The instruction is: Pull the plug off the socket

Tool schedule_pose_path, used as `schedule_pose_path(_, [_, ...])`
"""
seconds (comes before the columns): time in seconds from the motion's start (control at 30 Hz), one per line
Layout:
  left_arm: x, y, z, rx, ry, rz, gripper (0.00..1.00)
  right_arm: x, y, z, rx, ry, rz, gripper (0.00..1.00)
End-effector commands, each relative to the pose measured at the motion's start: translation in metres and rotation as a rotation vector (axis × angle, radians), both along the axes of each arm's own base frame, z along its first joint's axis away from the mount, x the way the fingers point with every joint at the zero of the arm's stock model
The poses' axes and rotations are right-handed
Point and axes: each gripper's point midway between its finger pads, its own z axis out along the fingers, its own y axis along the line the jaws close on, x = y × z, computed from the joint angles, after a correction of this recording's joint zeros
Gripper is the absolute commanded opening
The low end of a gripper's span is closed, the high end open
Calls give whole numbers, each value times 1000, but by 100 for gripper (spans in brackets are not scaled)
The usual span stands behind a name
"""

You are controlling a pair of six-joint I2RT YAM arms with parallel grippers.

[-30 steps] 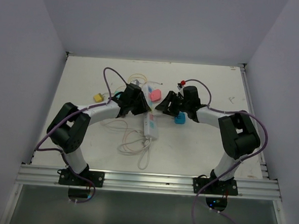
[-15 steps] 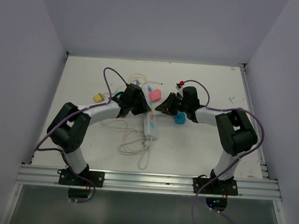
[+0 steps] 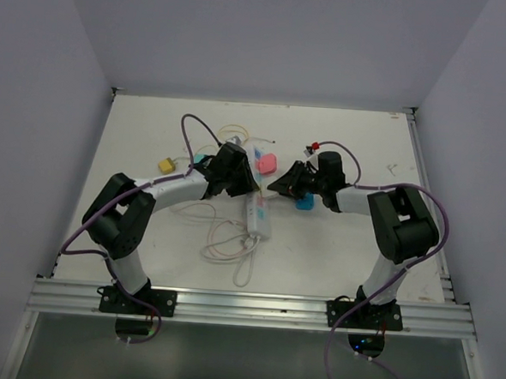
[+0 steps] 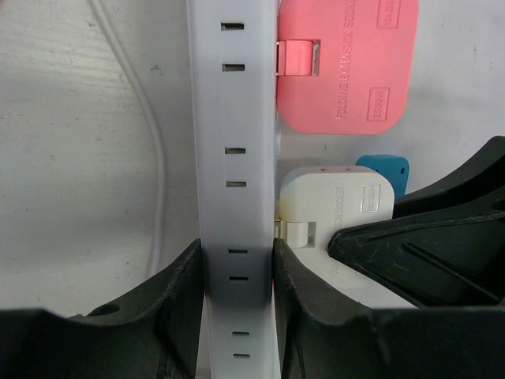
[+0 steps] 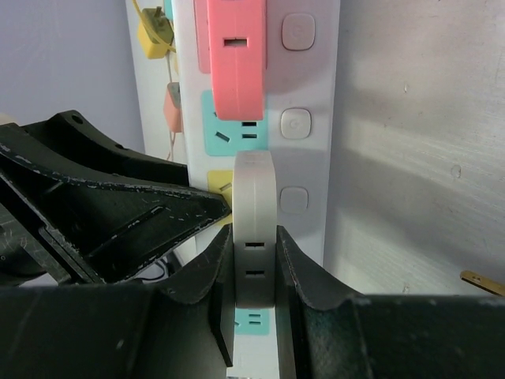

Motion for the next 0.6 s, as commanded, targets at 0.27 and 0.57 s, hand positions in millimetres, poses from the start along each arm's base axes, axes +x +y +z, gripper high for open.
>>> schedule_pose_path(0.27, [-16, 59, -41, 261, 105, 94, 0, 1, -16, 61, 38, -111, 0, 0])
schedule_pose_path(0.57, [-14, 43, -30, 184, 73, 33, 0, 12, -95, 51, -162, -115, -181, 0])
